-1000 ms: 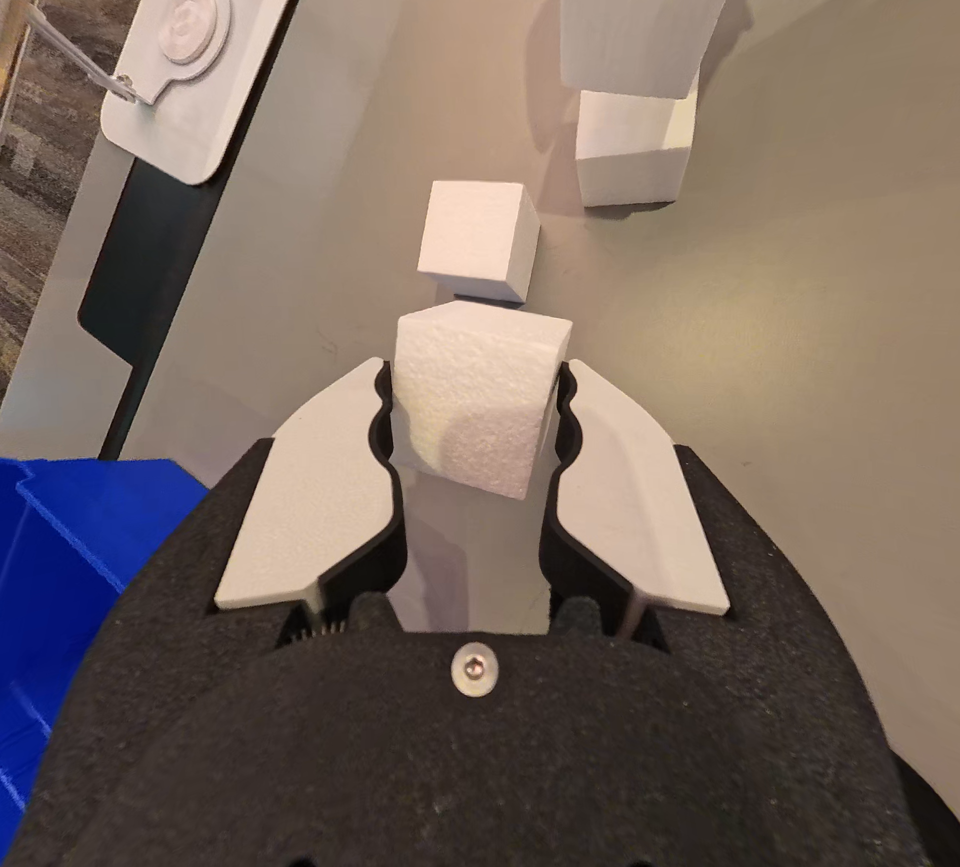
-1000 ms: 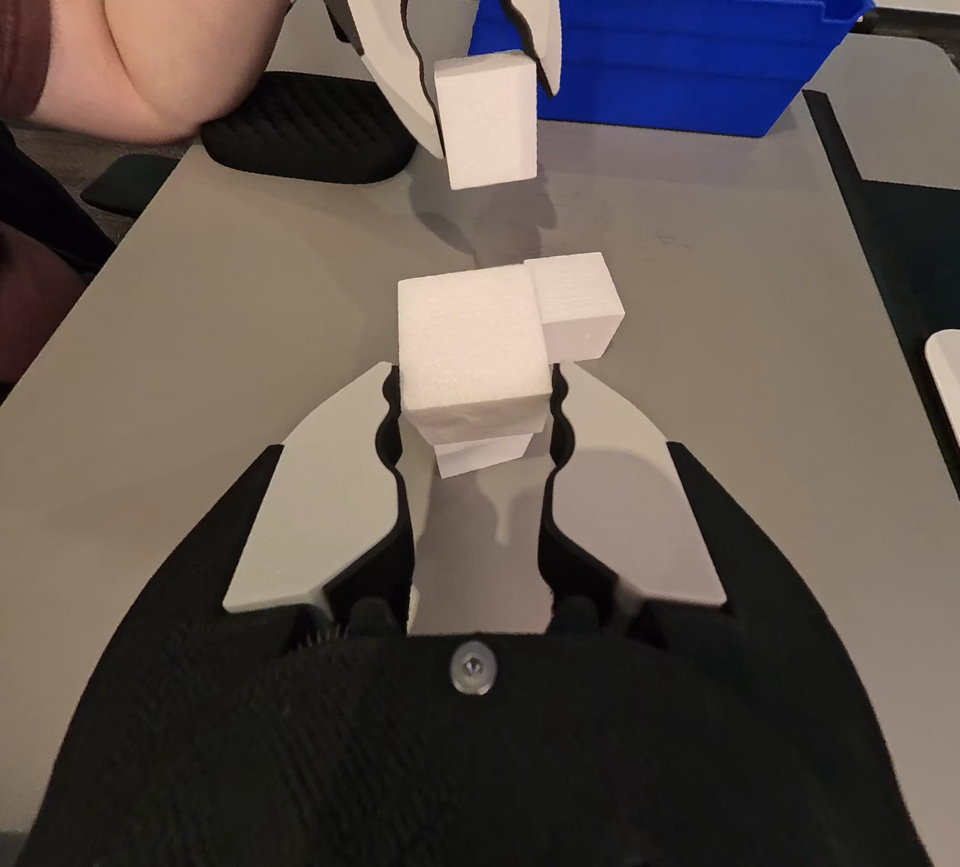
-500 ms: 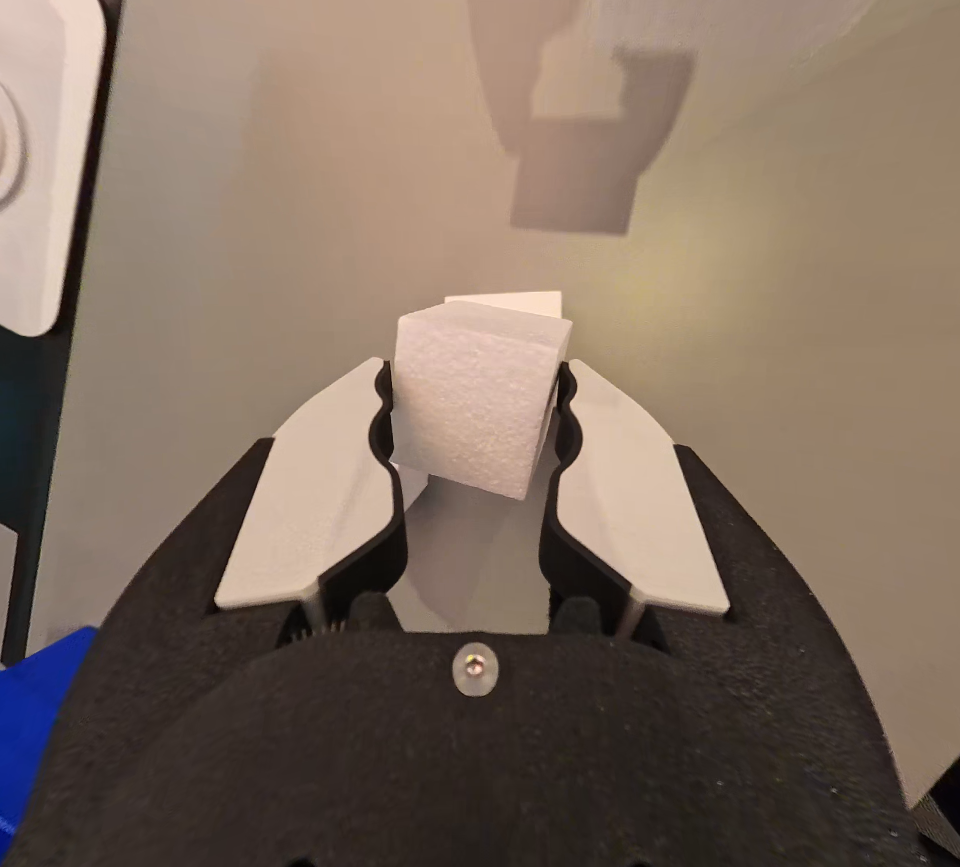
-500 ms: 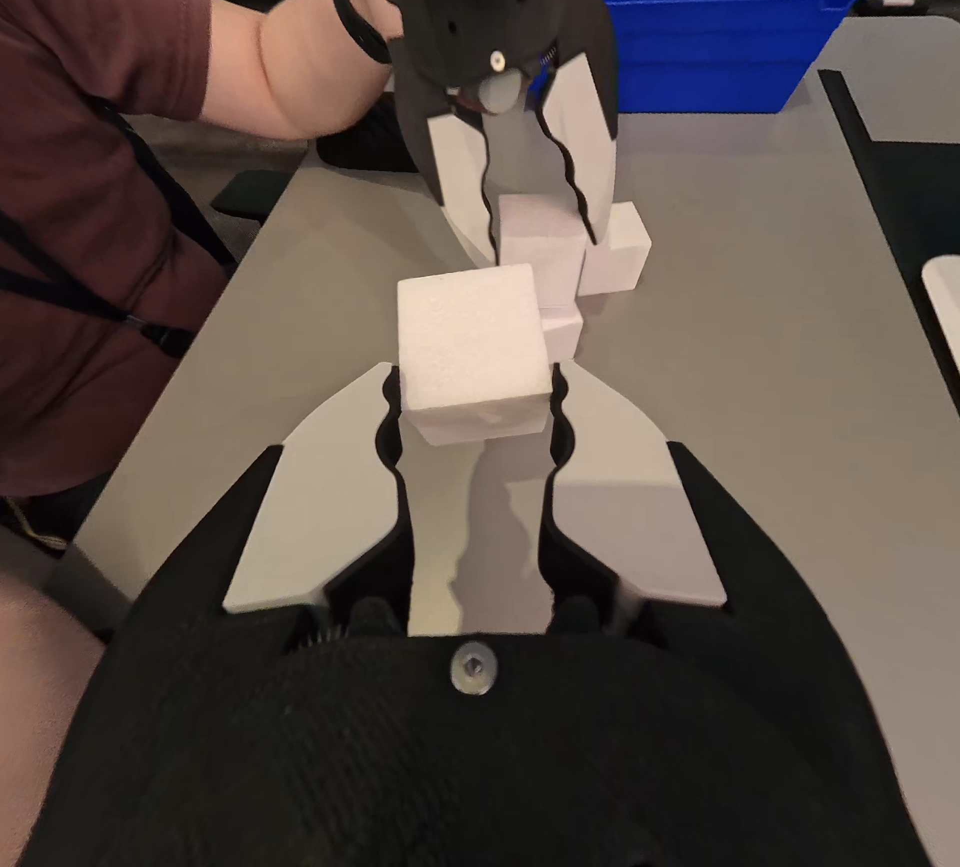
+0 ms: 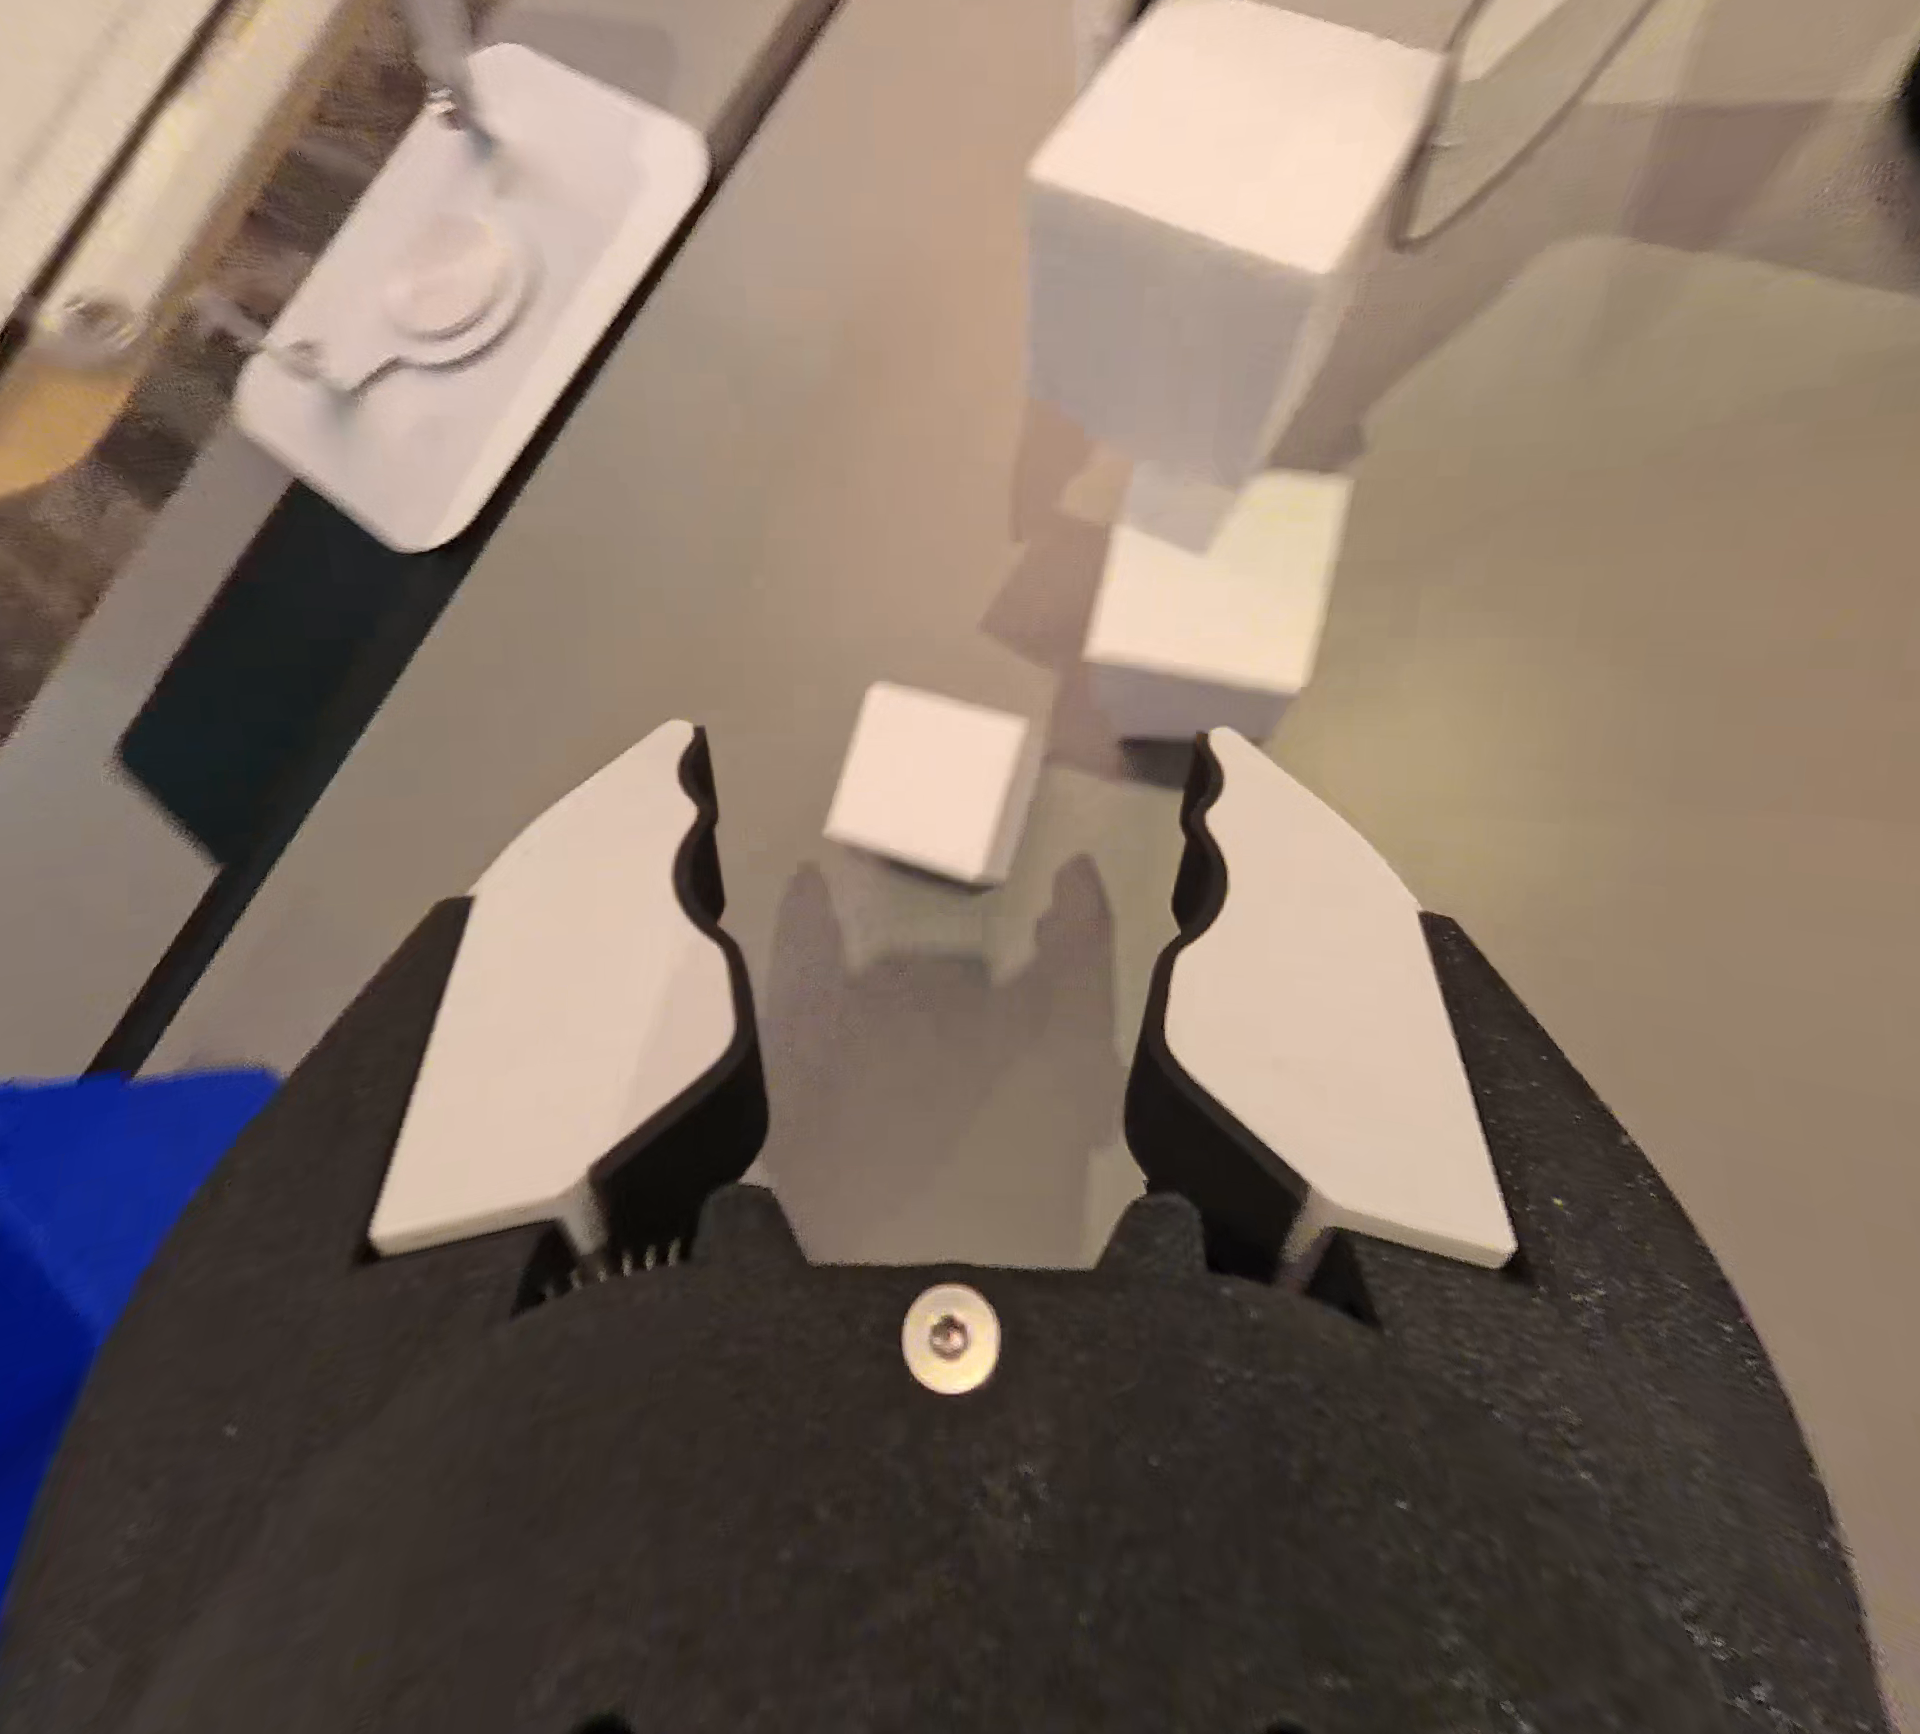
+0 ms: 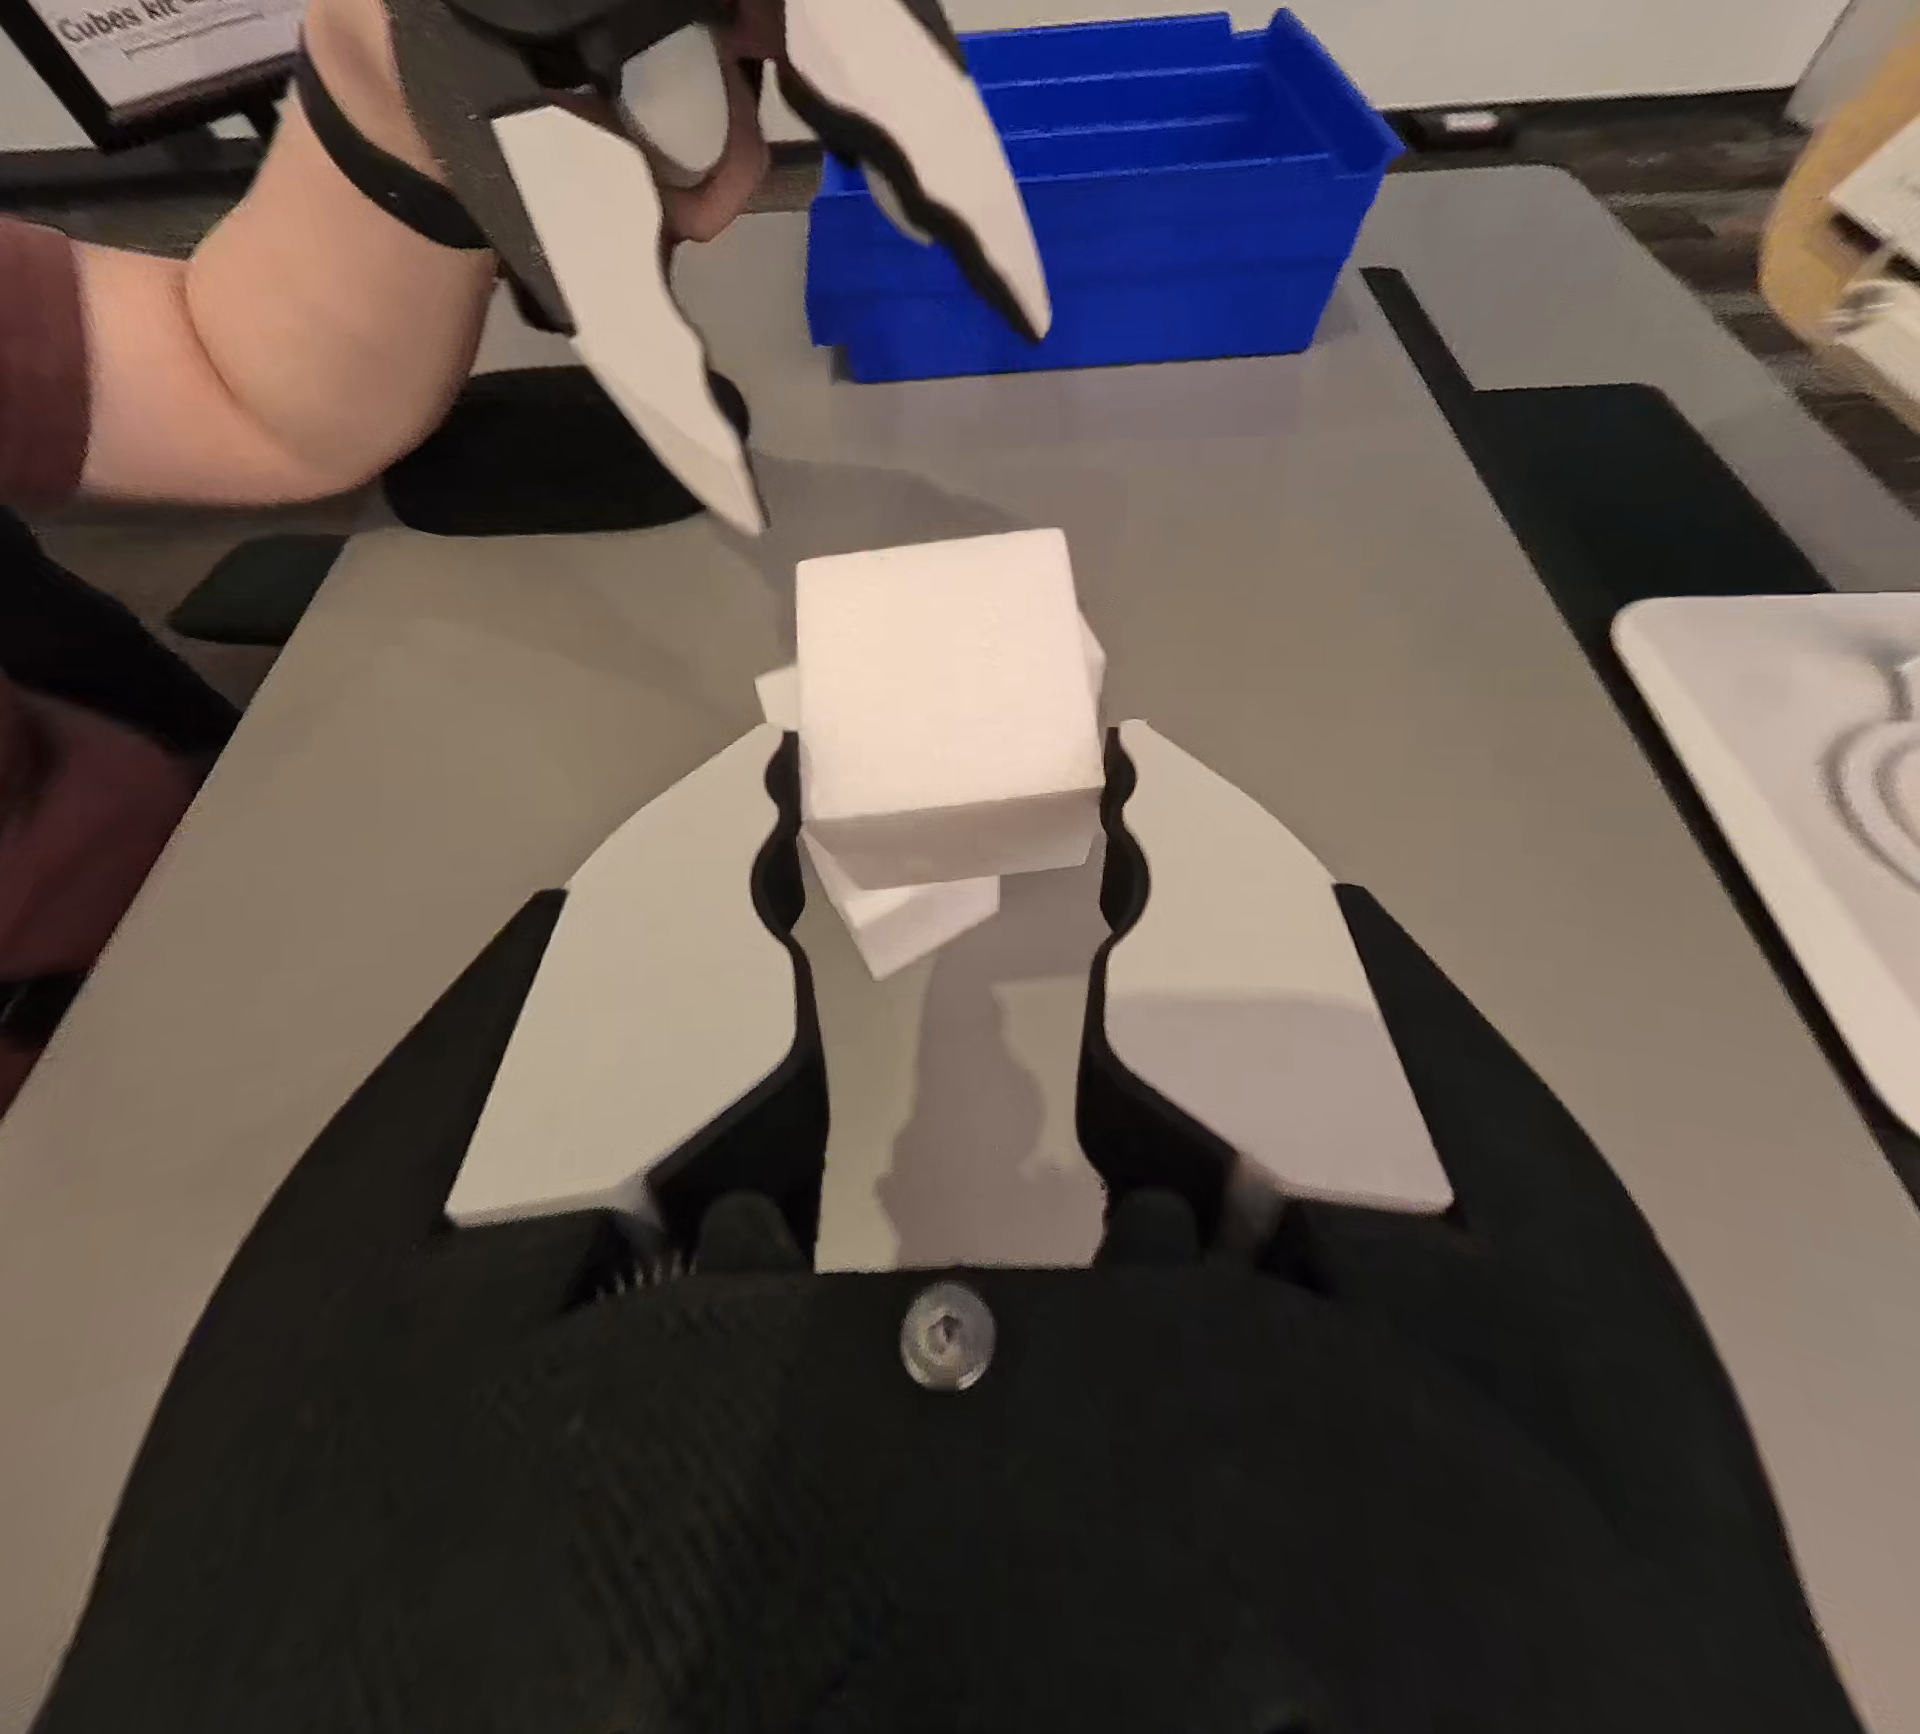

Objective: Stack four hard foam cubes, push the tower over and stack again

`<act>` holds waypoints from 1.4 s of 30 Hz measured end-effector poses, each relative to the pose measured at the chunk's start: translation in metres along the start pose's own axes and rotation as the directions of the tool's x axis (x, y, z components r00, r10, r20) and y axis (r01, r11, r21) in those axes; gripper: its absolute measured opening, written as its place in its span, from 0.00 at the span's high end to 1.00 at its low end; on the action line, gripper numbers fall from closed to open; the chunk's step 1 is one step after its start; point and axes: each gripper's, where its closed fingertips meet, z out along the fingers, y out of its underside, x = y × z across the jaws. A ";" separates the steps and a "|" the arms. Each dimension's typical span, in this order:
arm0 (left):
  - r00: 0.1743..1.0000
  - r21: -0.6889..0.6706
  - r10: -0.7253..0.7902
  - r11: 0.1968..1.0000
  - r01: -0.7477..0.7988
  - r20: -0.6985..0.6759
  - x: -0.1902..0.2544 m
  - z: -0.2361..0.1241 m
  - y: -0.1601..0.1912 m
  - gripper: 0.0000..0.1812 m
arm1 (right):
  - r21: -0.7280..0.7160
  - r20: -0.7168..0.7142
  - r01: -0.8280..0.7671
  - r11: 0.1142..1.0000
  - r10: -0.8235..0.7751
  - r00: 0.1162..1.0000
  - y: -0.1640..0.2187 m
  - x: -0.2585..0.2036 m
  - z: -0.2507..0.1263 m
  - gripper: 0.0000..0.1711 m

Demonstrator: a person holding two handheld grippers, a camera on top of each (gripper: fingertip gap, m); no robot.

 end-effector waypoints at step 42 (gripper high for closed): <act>0.965 0.212 0.102 0.976 -0.050 -0.240 0.039 0.008 -0.062 0.66 | 0.206 -0.041 -0.016 0.978 0.024 0.999 -0.003 0.010 -0.098 0.57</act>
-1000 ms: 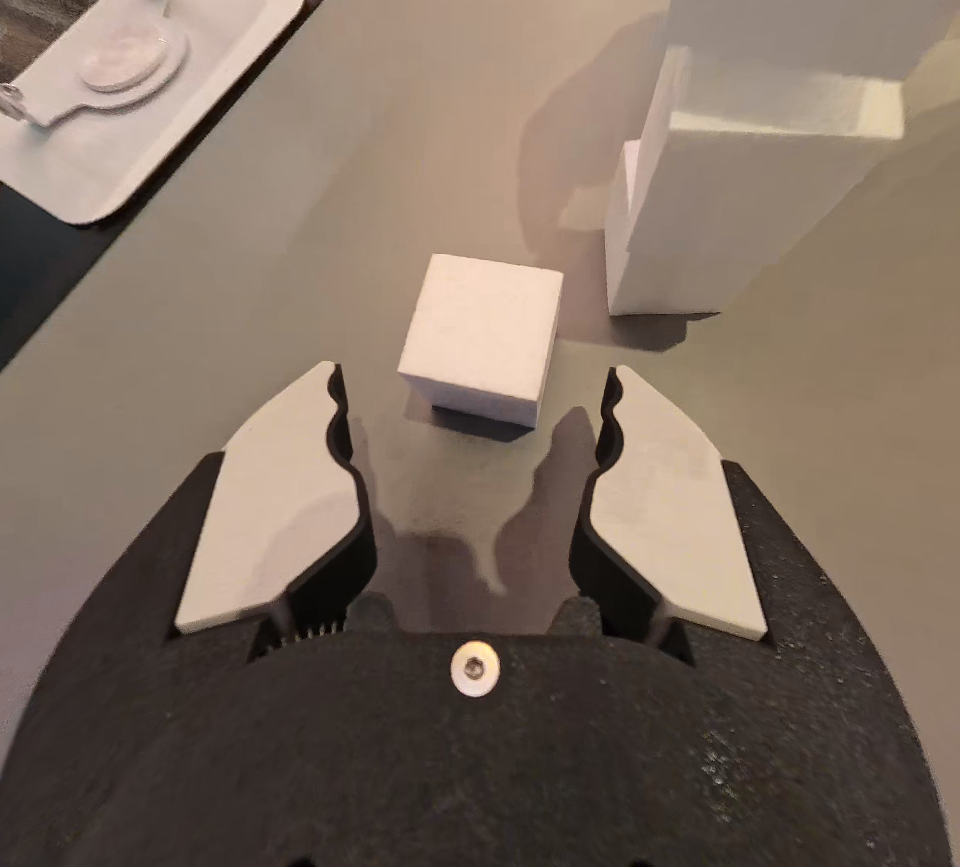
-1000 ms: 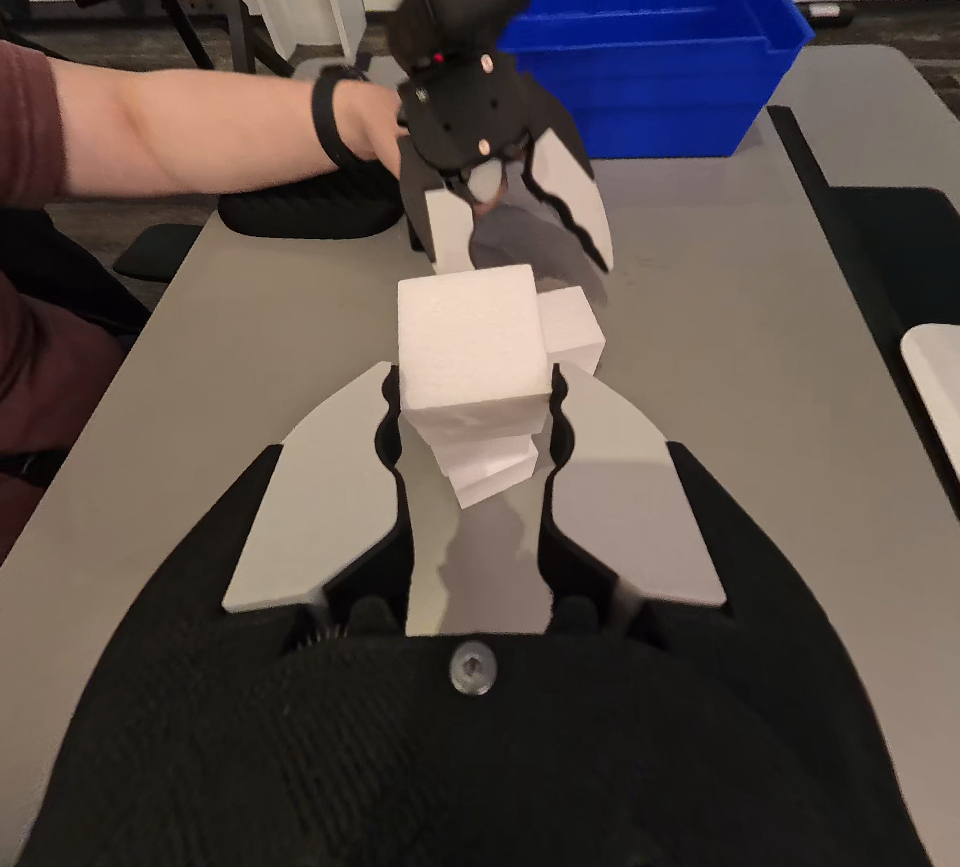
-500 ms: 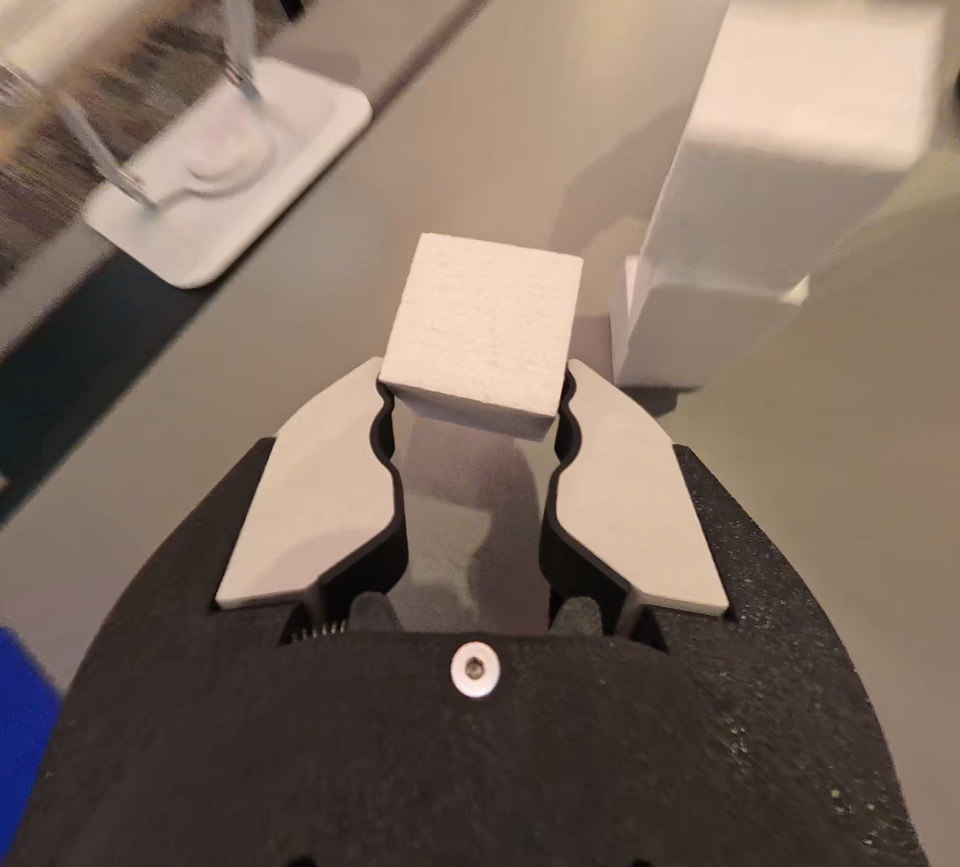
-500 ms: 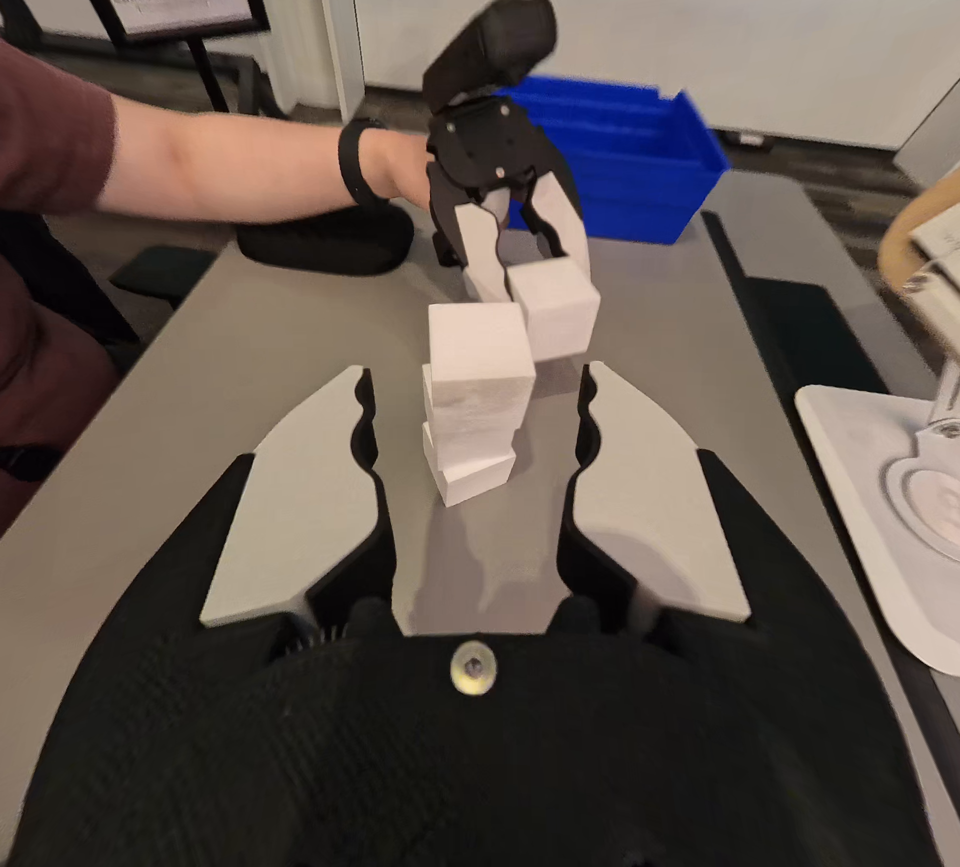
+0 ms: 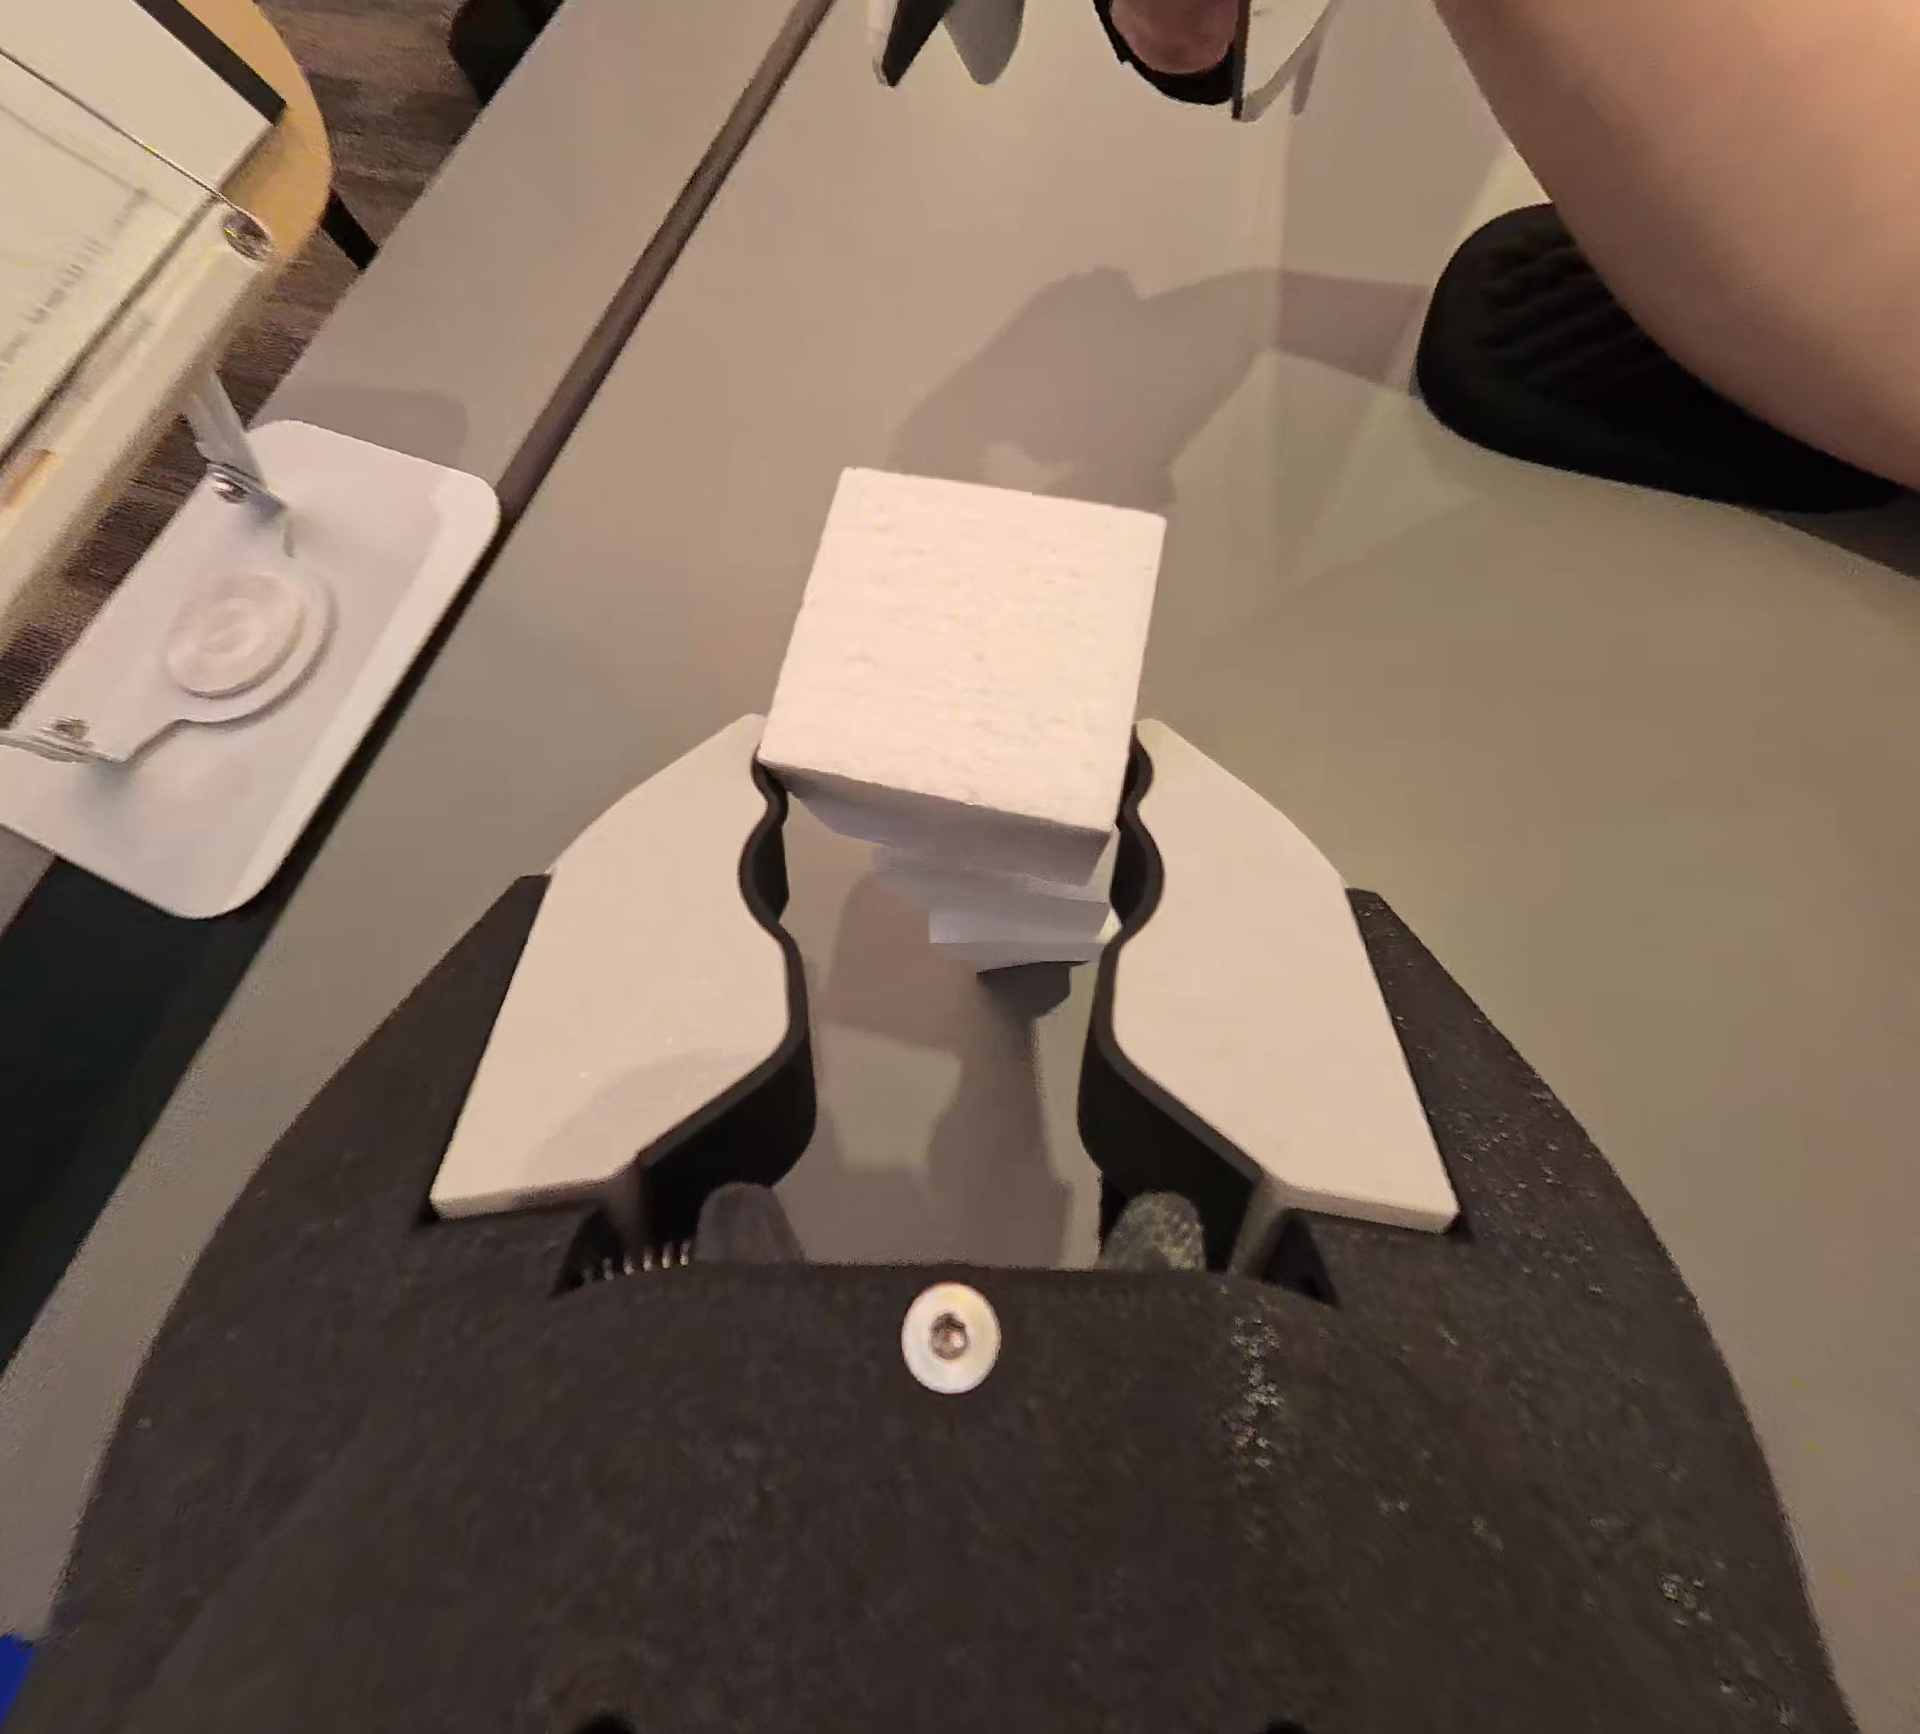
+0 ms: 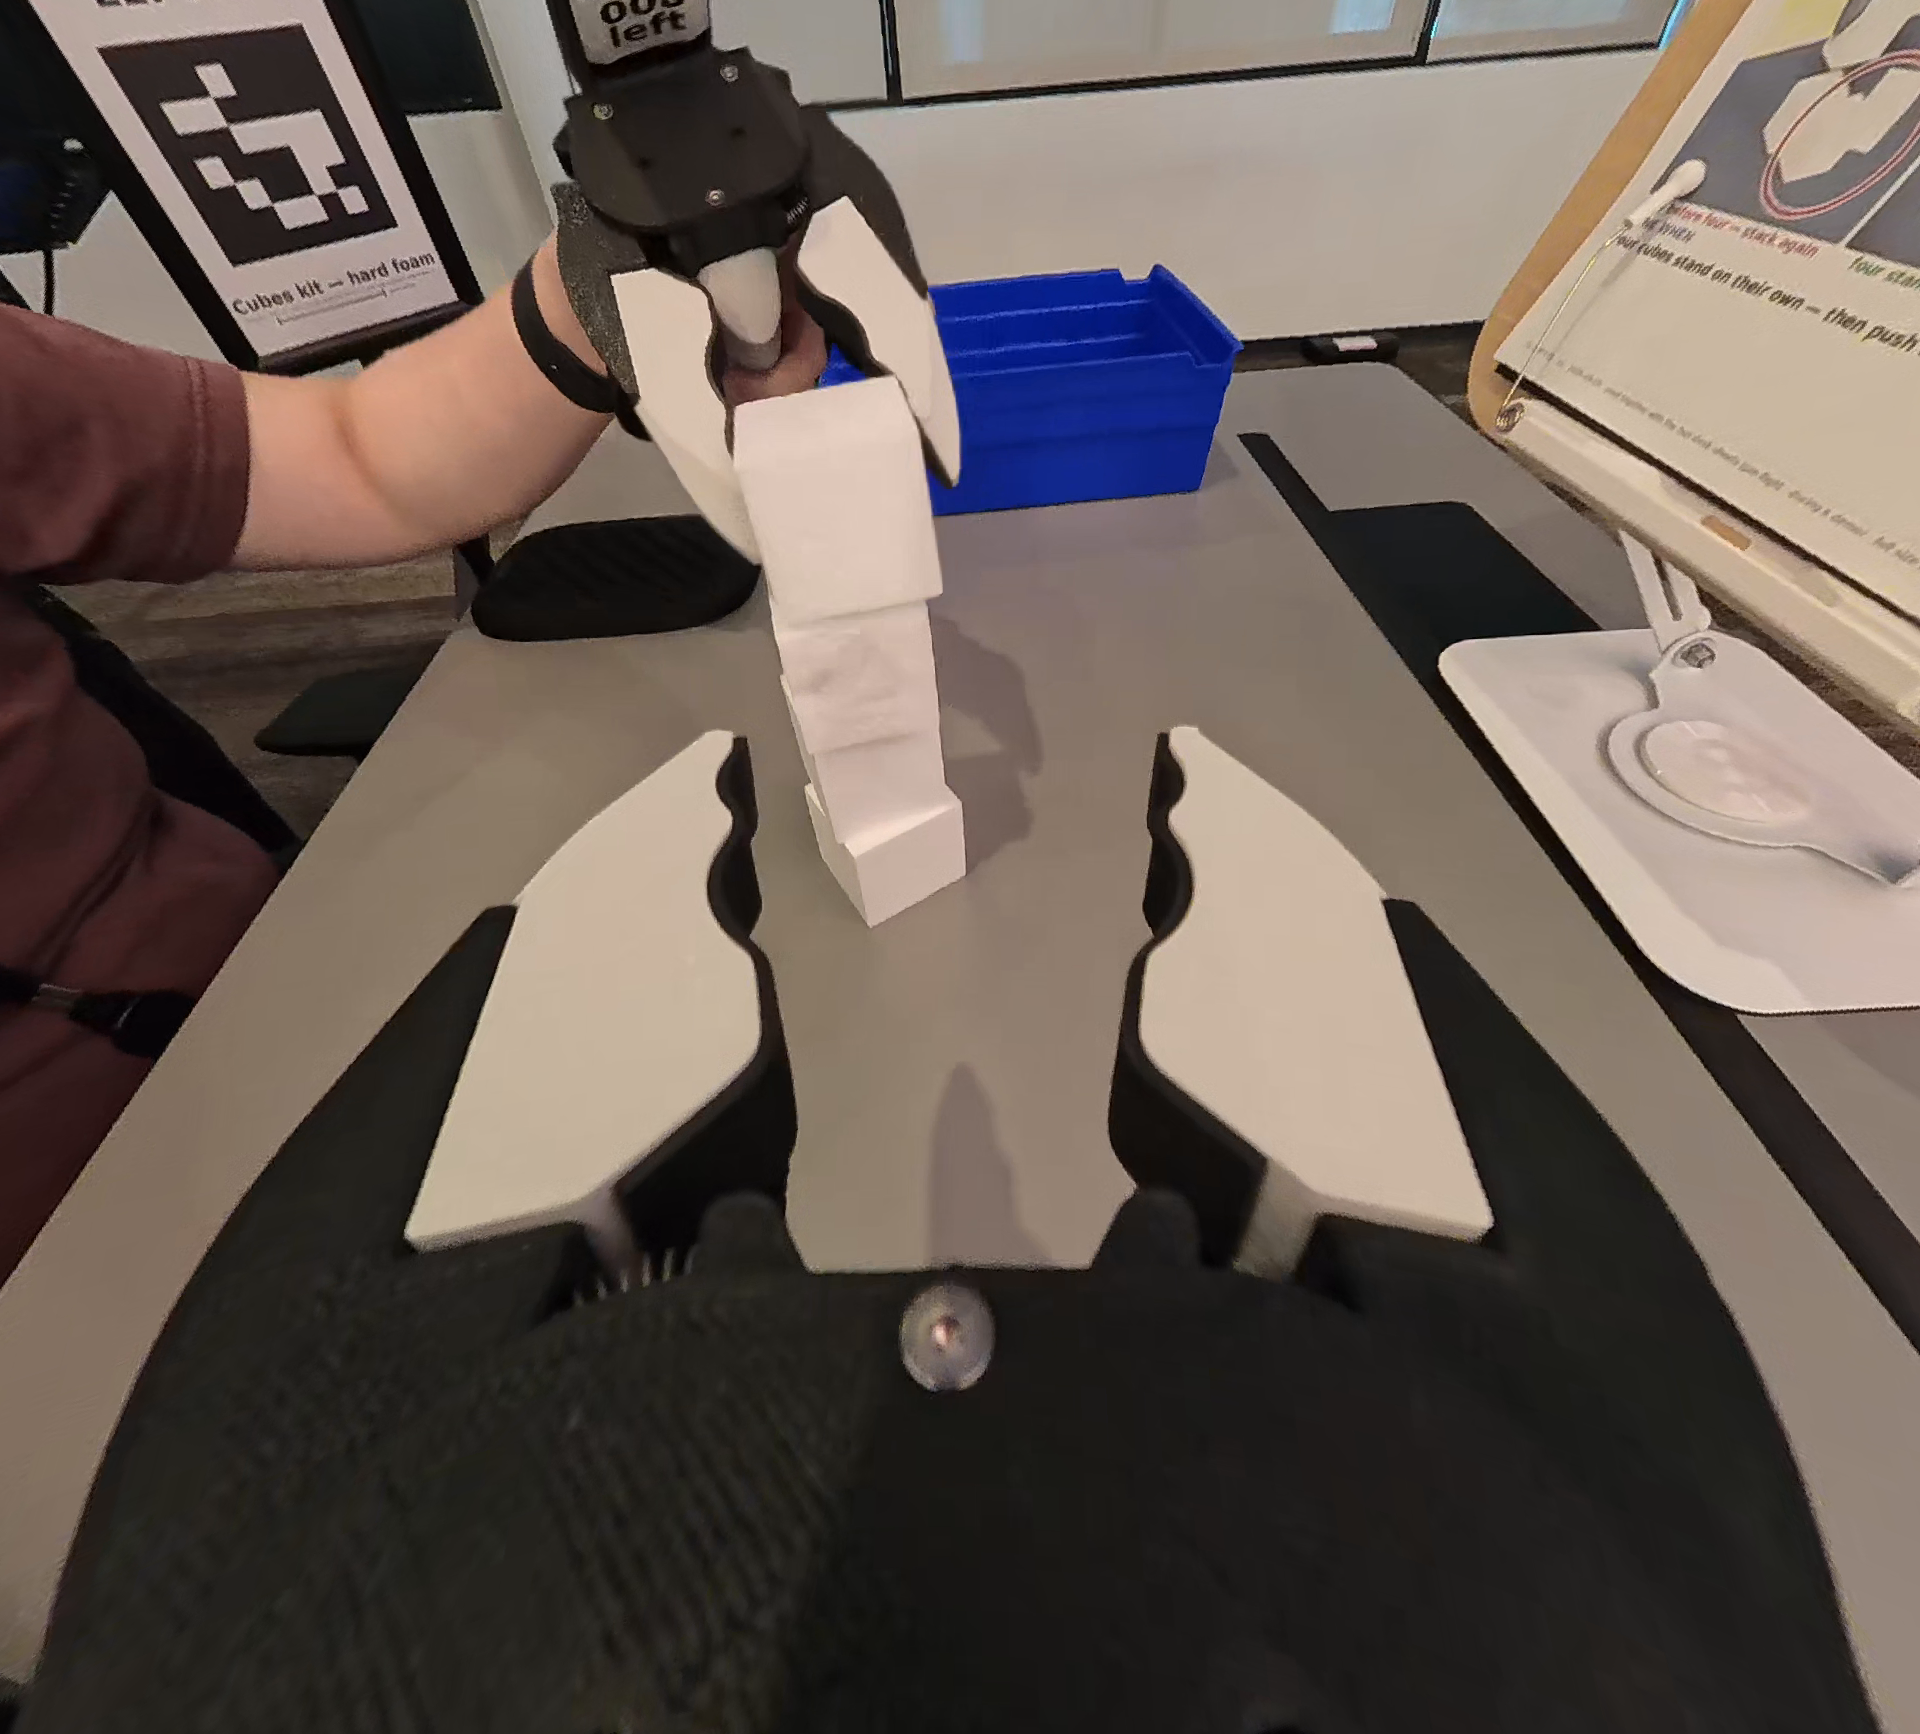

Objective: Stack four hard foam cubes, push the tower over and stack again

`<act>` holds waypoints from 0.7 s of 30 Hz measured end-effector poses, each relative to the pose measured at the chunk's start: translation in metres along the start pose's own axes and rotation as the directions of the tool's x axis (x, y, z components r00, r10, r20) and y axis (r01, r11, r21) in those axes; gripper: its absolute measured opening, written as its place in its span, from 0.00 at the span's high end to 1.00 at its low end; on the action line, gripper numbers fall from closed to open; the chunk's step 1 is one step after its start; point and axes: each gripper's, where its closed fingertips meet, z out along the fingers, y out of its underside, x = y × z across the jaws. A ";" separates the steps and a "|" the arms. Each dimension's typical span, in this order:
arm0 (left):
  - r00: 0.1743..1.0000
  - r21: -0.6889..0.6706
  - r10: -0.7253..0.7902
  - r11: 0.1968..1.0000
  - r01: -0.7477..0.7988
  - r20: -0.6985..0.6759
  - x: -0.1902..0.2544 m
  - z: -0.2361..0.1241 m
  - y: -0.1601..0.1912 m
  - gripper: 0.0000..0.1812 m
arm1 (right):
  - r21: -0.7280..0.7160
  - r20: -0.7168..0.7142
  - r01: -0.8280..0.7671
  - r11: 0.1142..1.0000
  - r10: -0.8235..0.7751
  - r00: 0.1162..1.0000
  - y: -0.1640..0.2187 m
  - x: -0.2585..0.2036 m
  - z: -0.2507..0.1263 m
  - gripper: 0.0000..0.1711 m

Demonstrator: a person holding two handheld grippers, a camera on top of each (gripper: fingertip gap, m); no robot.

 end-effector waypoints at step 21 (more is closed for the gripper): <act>0.913 -0.035 -0.361 0.927 0.374 0.190 0.002 0.031 0.120 1.00 | -0.009 -0.299 -0.070 0.998 0.064 0.952 0.000 0.026 -0.090 0.59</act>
